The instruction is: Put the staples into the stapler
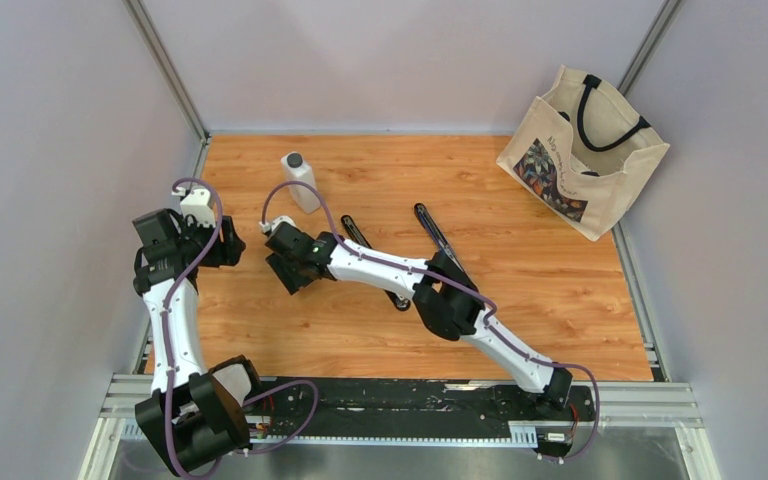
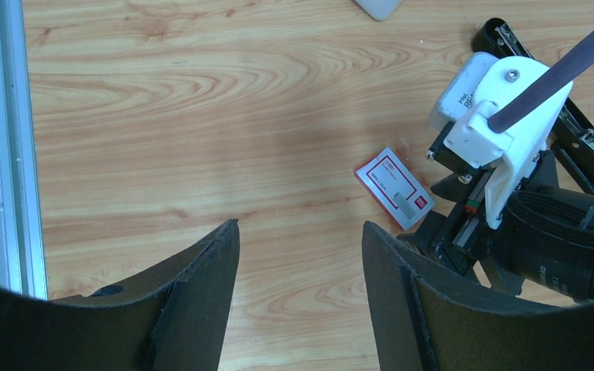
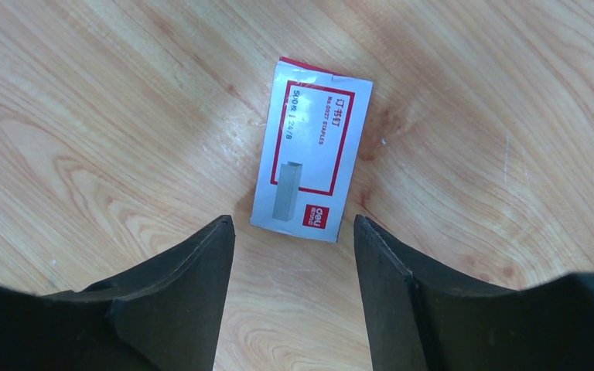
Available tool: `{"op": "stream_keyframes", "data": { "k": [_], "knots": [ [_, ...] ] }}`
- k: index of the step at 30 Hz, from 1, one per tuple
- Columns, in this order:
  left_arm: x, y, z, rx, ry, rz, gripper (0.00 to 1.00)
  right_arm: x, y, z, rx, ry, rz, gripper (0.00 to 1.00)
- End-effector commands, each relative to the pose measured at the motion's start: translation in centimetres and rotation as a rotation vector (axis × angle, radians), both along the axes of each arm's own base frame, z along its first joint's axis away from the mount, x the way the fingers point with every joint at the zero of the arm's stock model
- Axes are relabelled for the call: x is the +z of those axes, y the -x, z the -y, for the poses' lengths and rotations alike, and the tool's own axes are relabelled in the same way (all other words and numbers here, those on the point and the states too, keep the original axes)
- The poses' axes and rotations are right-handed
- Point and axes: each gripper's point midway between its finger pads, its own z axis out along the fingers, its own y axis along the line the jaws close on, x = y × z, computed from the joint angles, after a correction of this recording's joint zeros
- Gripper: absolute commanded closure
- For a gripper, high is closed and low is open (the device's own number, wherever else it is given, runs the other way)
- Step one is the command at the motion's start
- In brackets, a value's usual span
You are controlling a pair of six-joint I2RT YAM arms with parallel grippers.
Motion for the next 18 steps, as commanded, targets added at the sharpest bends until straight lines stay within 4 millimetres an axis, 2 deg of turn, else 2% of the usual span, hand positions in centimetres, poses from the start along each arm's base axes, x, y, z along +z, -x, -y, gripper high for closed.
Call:
{"op": "stream_keyframes", "data": {
  "k": [1, 6, 12, 18],
  "knots": [
    [0.4, -0.3, -0.1, 0.0, 0.011, 0.024, 0.32, 0.5, -0.6, -1.2, -0.015, -0.02, 0.039, 0.39],
    [0.3, -0.2, 0.0, -0.003, 0.015, 0.023, 0.32, -0.1, -1.0, -1.0, -0.017, 0.002, 0.063, 0.41],
    [0.2, -0.2, 0.0, -0.005, 0.018, 0.021, 0.32, 0.0, -1.2, -0.8, -0.011, 0.018, 0.082, 0.49],
    [0.2, -0.2, 0.4, -0.02, 0.037, 0.015, 0.33, 0.7, -1.3, 1.0, 0.019, 0.064, 0.122, 0.51]
  ]
}}
